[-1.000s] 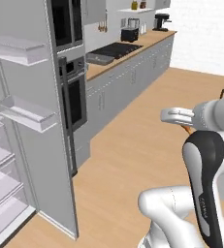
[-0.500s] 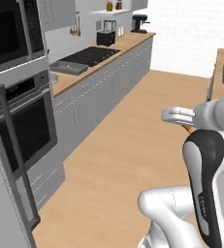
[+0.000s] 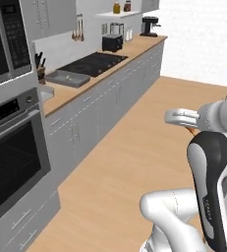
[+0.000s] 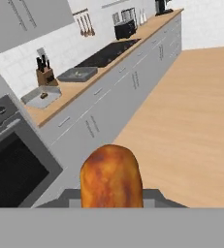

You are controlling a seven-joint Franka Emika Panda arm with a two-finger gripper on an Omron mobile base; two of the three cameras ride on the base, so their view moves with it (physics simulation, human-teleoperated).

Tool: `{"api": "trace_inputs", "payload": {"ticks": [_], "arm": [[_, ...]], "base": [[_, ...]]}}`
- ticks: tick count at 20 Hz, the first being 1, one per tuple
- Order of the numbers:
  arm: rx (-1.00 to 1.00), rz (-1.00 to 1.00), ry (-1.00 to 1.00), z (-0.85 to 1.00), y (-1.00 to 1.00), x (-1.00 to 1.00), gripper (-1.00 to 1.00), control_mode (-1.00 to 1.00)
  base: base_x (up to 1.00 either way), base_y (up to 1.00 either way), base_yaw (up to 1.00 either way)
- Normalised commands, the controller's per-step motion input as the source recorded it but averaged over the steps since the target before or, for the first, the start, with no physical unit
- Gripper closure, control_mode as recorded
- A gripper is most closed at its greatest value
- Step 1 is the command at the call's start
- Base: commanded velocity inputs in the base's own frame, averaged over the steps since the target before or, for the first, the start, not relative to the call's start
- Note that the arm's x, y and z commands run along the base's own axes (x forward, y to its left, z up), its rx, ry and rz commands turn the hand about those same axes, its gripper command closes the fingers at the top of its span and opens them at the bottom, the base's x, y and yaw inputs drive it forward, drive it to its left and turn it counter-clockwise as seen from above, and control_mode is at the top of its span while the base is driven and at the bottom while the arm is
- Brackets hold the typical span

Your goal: Place one mushroom and one chicken drumstick in each tupperware on the nearby counter, to pack two identical lunches.

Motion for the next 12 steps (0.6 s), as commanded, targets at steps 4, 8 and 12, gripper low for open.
{"api": "trace_inputs", "payload": {"ticks": [4, 8, 12], "arm": [[0.00, 0.00, 0.00, 0.00, 0.00, 0.00, 1.00, 1.00], [0.00, 0.00, 0.00, 0.00, 0.00, 0.00, 1.00, 1.00], [0.00, 0.00, 0.00, 0.00, 0.00, 0.00, 1.00, 1.00]], "base": [[1.00, 0.00, 0.28], [1.00, 0.00, 0.30], [1.00, -0.07, 0.34]]}}
